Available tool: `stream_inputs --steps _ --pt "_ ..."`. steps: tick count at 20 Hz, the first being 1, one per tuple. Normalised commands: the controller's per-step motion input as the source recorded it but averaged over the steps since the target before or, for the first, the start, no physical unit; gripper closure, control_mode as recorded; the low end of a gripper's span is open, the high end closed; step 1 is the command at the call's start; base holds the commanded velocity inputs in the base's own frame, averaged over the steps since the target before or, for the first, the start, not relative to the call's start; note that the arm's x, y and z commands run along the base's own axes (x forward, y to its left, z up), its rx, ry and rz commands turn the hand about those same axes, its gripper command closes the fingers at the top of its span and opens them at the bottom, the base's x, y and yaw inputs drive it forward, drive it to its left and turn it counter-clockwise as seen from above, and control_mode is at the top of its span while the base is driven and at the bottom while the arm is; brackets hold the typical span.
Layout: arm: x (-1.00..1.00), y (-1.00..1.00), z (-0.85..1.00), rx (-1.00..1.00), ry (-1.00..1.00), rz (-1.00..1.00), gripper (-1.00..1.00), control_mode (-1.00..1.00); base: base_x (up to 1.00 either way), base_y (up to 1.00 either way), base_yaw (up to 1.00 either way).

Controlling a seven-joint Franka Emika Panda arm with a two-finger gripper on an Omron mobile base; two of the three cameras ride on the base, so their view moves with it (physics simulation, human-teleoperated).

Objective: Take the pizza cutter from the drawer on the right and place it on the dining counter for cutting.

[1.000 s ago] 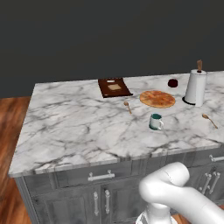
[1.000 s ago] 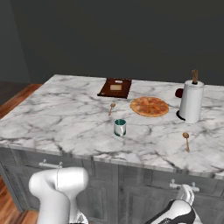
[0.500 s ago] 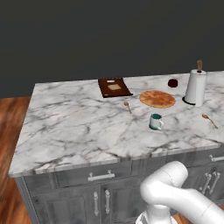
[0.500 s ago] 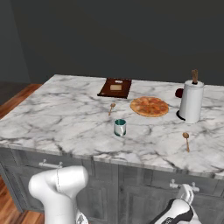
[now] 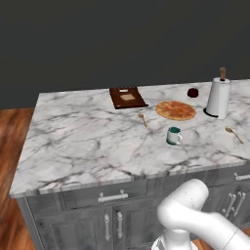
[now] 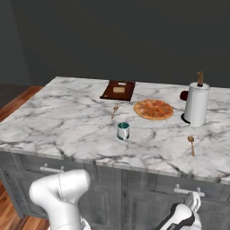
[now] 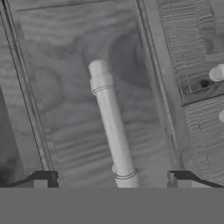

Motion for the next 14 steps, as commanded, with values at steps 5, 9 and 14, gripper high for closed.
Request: stream_inputs --steps 5,9,14 --pt "0.33 -0.04 -0.28 0.00 -0.07 -0.17 -1.00 -1.00 0.00 0.00 0.00" --pt "0.25 0.00 -0.31 0.00 -0.11 -0.01 -1.00 -1.00 0.00 0.00 0.00" --pt "0.08 -0.03 -0.31 0.00 -0.11 0.00 -1.00 -1.00 0.00 0.00 0.00"
